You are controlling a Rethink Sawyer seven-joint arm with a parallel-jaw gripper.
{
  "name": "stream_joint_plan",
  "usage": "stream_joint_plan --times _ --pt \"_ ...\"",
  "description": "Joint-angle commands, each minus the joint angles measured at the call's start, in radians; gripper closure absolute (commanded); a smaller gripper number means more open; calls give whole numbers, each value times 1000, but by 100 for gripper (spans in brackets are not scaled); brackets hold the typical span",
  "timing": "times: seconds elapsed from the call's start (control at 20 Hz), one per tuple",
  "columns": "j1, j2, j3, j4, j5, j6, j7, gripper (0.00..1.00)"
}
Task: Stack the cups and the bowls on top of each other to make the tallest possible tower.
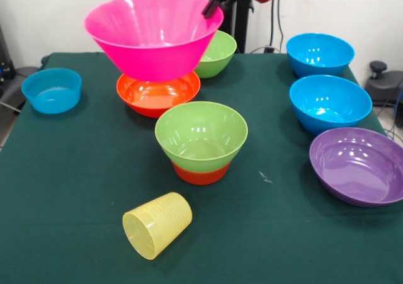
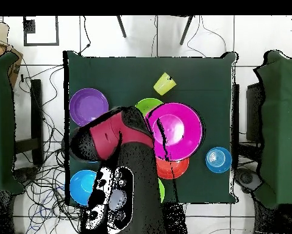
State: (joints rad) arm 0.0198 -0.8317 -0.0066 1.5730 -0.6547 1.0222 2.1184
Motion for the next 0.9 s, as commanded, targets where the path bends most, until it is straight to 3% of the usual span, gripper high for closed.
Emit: stream_joint_plan --times 0.05,0.9 --pt "25 61 13 -104 51 106 147 100" --pt "54 146 -34 -168 98 41 169 100"
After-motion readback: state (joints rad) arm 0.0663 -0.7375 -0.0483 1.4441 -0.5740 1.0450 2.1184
